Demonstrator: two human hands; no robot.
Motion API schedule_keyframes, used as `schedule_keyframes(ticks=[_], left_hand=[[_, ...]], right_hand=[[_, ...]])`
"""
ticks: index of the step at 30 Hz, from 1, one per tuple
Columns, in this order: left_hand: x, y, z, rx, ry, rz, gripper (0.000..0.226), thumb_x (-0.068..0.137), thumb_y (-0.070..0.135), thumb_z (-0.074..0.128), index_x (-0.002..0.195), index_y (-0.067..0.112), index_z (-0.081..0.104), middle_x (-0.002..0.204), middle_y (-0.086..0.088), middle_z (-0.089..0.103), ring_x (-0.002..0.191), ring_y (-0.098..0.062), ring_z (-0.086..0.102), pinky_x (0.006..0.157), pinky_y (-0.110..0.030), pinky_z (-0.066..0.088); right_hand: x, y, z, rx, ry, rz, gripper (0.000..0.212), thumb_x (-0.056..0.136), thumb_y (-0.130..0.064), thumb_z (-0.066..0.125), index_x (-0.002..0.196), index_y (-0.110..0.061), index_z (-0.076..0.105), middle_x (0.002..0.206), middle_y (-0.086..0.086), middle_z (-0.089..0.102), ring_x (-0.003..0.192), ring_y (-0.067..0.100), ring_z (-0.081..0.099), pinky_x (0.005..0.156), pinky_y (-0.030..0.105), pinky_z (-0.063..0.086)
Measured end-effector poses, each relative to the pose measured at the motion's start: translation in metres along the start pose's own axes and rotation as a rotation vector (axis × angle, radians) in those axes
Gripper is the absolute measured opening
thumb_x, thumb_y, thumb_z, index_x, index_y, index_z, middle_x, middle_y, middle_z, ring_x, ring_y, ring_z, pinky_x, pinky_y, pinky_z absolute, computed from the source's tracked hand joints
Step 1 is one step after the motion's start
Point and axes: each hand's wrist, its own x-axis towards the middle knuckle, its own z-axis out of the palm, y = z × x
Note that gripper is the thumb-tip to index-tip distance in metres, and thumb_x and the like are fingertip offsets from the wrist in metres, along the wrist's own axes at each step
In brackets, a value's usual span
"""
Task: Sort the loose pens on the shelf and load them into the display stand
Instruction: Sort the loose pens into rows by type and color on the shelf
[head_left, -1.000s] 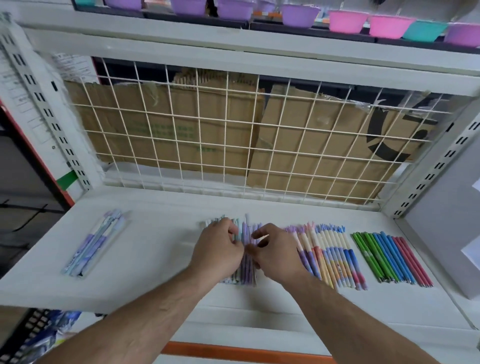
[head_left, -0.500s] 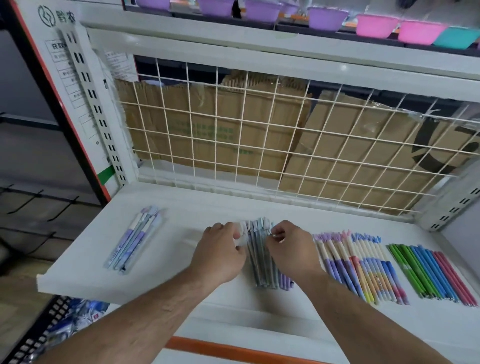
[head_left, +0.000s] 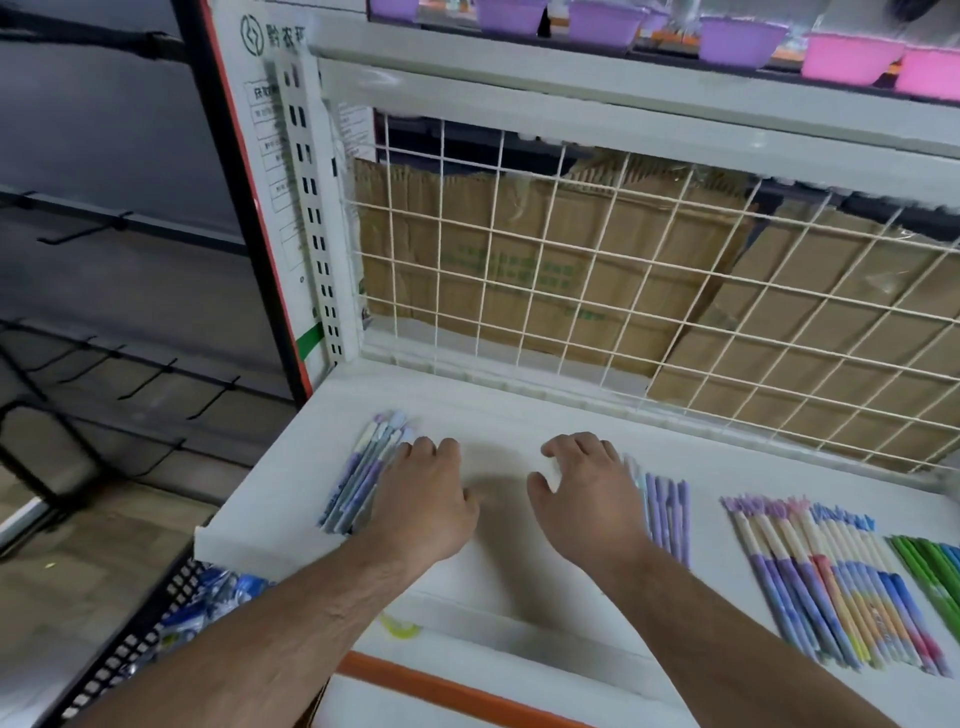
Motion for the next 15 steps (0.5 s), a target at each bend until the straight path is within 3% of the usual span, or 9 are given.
schedule_keyframes(ticks=[3,8,11,15], left_hand=[[0.007,-0.021,-0.002,0.069,0.015,-0.082,0.047,0.09,0.04,0.051,0.129,0.015,0.048,0.132,-0.009,0.051,0.124,-0.029,0.044,0.098,-0.039,0.042],[0.015,-0.052,-0.007,0.134,0.008,-0.247,0.046,0.089,0.042,0.053,0.125,0.013,0.044,0.121,-0.006,0.05,0.112,-0.025,0.045,0.082,-0.033,0.042],[0.019,-0.063,-0.008,0.02,-0.05,-0.335,0.041,0.088,0.04,0.058,0.115,0.013,0.044,0.116,-0.006,0.05,0.11,-0.024,0.046,0.078,-0.032,0.043],[0.026,-0.064,-0.013,-0.133,-0.125,-0.387,0.033,0.084,0.034,0.065,0.099,0.014,0.043,0.099,-0.003,0.049,0.089,-0.022,0.051,0.069,-0.028,0.04]], right_hand=[[0.006,-0.011,0.006,0.01,0.002,-0.032,0.031,0.087,-0.029,0.066,0.115,-0.016,0.07,0.115,0.003,0.066,0.109,0.027,0.06,0.09,0.04,0.051],[0.014,-0.022,0.011,0.01,-0.054,-0.042,0.033,0.092,-0.034,0.06,0.122,-0.021,0.065,0.124,-0.003,0.062,0.117,0.021,0.056,0.093,0.035,0.048],[0.021,-0.026,0.014,0.019,-0.068,-0.049,0.034,0.094,-0.037,0.057,0.125,-0.024,0.062,0.127,-0.006,0.059,0.119,0.016,0.053,0.09,0.032,0.048],[0.029,-0.033,0.017,0.045,-0.1,-0.041,0.032,0.095,-0.036,0.055,0.125,-0.025,0.061,0.126,-0.009,0.057,0.118,0.013,0.054,0.083,0.027,0.044]])
